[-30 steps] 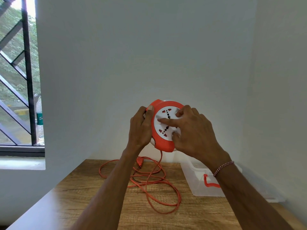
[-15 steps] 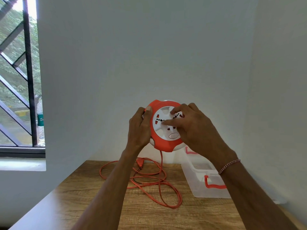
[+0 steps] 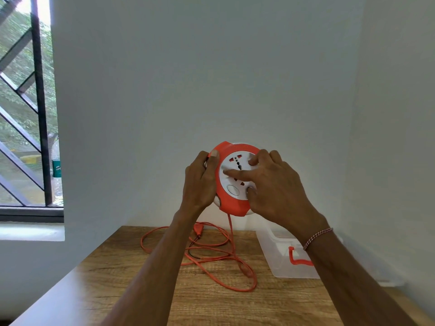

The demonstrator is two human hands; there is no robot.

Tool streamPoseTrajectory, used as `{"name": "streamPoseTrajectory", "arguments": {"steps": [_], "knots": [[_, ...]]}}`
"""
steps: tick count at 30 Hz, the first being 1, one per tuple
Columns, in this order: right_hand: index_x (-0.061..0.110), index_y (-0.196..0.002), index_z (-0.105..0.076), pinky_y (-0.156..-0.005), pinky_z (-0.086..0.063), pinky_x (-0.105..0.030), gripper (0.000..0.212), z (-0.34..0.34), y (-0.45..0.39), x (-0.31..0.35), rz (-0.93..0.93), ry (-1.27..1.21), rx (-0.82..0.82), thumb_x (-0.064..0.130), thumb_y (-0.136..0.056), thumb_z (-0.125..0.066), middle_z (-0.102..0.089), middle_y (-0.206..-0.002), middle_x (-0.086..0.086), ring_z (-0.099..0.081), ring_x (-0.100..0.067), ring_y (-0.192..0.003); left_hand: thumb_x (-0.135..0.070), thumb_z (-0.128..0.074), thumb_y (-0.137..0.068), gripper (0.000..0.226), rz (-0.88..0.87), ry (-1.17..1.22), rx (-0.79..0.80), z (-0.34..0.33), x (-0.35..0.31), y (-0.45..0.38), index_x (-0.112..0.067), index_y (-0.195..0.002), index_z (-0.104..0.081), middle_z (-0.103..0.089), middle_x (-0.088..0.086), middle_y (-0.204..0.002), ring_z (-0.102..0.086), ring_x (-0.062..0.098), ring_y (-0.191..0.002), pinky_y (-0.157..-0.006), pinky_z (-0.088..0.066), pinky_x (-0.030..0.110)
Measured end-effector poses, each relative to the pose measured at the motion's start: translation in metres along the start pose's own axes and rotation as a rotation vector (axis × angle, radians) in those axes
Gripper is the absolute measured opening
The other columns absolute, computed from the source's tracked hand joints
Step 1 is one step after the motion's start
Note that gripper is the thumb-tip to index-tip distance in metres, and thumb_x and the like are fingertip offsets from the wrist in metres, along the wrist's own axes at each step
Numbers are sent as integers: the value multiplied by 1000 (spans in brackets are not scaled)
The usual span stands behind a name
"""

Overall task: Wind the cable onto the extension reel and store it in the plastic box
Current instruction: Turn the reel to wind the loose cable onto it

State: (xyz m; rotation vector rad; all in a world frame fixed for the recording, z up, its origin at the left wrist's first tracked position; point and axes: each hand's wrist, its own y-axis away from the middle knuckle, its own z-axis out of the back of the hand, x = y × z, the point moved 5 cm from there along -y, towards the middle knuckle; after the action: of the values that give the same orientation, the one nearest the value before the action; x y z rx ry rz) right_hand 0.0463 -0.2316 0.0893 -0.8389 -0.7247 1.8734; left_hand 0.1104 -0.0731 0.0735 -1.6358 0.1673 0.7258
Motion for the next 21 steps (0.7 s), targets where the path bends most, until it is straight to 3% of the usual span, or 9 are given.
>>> {"name": "streamPoseTrajectory", "arguments": {"steps": [5, 8, 12, 16, 18, 21], "knots": [[34, -130, -55, -77, -55, -37, 64, 6, 1, -4, -191, -94, -120, 68, -76, -57, -69, -115, -5, -67, -25, -94, -45, -40, -99, 37, -9, -25, 2, -2, 0, 0, -15, -91, -59, -67, -17, -70, -67, 6, -63, -52, -54, 15], [26, -129, -58, -78, -54, -33, 67, 6, -1, -7, -256, -190, -124, 70, -79, -48, -70, -114, -1, -69, -23, -90, -45, -40, -99, 34, 8, -10, 10, -3, 1, 0, -17, -94, -59, -69, -23, -75, -69, 4, -67, -53, -54, 14], [23, -125, -61, -84, -52, -35, 52, 8, -3, -8, -162, -203, -105, 57, -85, -54, -71, -110, -4, -67, -22, -94, -43, -40, -100, 35, 15, -10, 1, -1, 4, -1, -14, -94, -59, -69, -14, -74, -68, 6, -66, -54, -54, 16], [22, -104, -73, -83, -52, -38, 24, 12, -6, -10, -23, -224, -90, 19, -80, -74, -66, -117, -7, -57, -26, -103, -41, -40, -101, 37, -2, -17, -8, -1, 4, -1, -11, -93, -59, -68, -10, -74, -67, 6, -63, -53, -53, 14], [30, -105, -72, -86, -51, -41, 37, 8, -6, -9, 36, -225, 16, 13, -72, -79, -57, -131, -5, -48, -26, -114, -40, -40, -101, 36, -5, -13, -10, -1, 4, -1, -11, -94, -60, -67, -11, -75, -67, 5, -64, -53, -52, 13], [39, -116, -65, -91, -49, -44, 56, 5, -5, -3, 59, -160, 93, 18, -68, -83, -46, -142, -2, -41, -26, -121, -42, -39, -101, 37, -6, -20, -11, -1, 4, -1, -11, -95, -60, -68, -10, -77, -67, 6, -66, -55, -54, 15]]}}
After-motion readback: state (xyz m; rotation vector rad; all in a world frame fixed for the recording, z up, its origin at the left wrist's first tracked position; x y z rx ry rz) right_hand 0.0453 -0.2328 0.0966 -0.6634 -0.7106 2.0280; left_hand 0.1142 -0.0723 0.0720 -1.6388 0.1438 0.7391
